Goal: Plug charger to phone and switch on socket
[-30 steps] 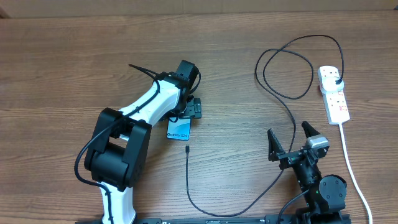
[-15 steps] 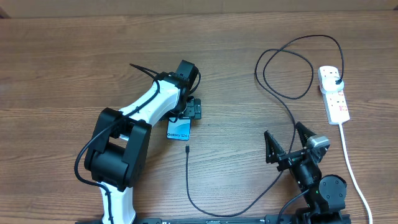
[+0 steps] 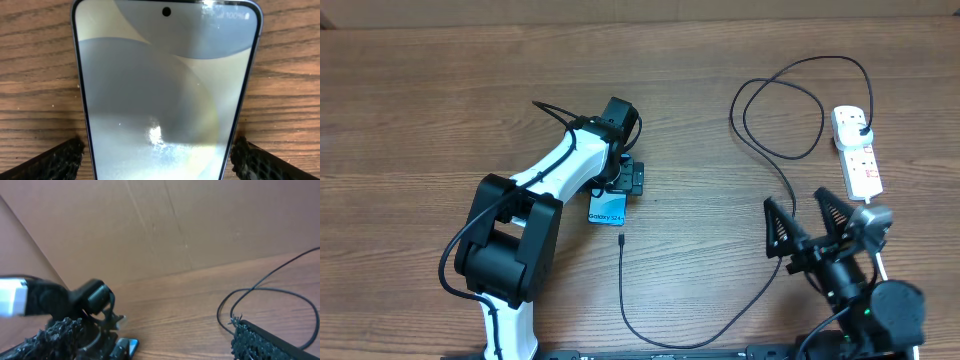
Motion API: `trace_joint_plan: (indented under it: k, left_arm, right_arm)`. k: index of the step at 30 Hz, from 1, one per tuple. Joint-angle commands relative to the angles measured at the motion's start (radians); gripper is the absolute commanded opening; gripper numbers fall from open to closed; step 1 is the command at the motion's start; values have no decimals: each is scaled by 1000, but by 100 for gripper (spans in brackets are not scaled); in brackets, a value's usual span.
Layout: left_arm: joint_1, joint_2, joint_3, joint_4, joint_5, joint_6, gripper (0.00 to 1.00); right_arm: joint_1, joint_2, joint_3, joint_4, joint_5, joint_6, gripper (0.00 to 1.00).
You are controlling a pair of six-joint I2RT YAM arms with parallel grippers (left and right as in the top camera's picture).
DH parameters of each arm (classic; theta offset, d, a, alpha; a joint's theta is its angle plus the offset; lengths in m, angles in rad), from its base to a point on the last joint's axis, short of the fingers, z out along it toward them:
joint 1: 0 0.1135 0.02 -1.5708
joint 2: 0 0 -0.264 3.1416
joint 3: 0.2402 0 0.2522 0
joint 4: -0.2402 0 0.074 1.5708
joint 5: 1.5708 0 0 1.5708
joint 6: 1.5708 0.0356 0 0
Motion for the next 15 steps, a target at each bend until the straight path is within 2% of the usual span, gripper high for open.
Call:
trace_joint_plan:
  k: [1, 8, 15]
  left_arm:
    - [2, 19, -28, 10, 68, 21, 100]
    - [2, 19, -28, 4, 72, 21, 100]
    - [3, 19, -28, 0, 75, 21, 100]
  right_arm:
    - [5, 126, 138, -39, 17, 11, 100]
    - [5, 396, 399, -228, -68, 11, 100]
    - [5, 522, 486, -307, -214, 11, 100]
